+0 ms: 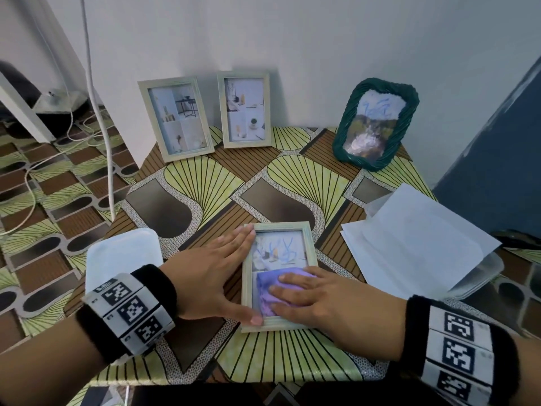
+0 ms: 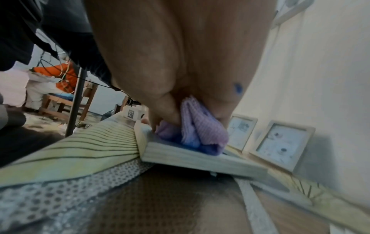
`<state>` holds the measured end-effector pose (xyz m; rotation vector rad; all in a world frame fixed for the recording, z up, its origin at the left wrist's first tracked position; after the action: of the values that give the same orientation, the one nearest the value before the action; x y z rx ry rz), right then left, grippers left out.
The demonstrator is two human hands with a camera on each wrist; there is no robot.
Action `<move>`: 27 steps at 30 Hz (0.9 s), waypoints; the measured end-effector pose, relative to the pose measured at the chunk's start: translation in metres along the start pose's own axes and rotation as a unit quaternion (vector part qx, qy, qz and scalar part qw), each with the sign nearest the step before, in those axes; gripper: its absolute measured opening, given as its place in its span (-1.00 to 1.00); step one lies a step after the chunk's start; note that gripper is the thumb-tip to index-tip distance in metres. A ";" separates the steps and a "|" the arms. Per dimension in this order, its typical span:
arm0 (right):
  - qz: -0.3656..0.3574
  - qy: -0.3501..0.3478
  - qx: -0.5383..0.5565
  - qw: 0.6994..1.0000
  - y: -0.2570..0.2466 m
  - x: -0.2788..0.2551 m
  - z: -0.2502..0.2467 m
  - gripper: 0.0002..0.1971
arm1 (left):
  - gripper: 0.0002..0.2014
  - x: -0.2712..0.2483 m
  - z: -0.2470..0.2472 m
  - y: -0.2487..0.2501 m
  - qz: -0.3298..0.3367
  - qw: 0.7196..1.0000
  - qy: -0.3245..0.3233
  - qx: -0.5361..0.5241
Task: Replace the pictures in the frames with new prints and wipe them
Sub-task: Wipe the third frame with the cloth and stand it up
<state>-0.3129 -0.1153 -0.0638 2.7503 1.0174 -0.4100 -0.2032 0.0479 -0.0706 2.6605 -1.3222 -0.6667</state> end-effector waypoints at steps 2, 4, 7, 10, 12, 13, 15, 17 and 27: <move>0.008 -0.006 -0.009 1.000 0.000 -0.002 -0.004 -0.46 | 0.35 -0.001 0.000 0.001 -0.001 1.000 -0.004 -0.008; 0.021 0.004 -0.045 0.999 0.000 -0.006 -0.009 -0.51 | 0.35 -0.001 0.000 0.001 0.000 1.000 -0.007 -0.012; 0.074 -0.010 -0.079 0.994 0.004 -0.007 -0.013 -0.40 | 0.35 -0.002 -0.001 0.001 0.002 1.000 -0.009 -0.015; 0.108 -0.052 -0.038 0.992 0.010 0.000 -0.002 -0.47 | 0.36 -0.002 0.000 0.002 0.002 1.000 -0.010 -0.022; 0.126 -0.040 -0.036 0.991 0.017 0.007 -0.002 -0.46 | 0.36 -0.001 0.001 0.002 0.001 1.000 -0.011 -0.026; 0.132 -0.034 -0.033 0.990 0.021 0.011 -0.002 -0.45 | 0.36 -0.001 0.001 0.001 -0.002 1.000 -0.011 -0.026; 0.143 -0.031 -0.027 0.989 0.028 0.020 -0.004 -0.44 | 0.35 -0.001 0.002 0.001 -0.004 1.000 -0.014 -0.024; 0.145 -0.042 -0.023 0.988 0.032 0.034 -0.007 -0.39 | 0.35 -0.001 0.002 0.000 -0.007 1.000 -0.017 -0.024; 0.125 0.001 0.069 0.990 0.024 0.070 -0.019 -0.30 | 0.35 -0.002 0.002 0.001 -0.013 1.000 -0.003 -0.008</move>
<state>-0.2424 -0.0863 -0.0667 2.9520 0.6528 -0.4540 -0.2059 0.0488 -0.0715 2.6690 -1.2804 -0.6849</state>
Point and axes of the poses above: each hand's wrist, its own x-axis towards the middle knuckle, its own z-axis out of the palm, y = z × x, the point moved 5 cm from there along x, towards the middle knuckle, and after that the axes turned 9 degrees about -x, right-handed, at the moved point
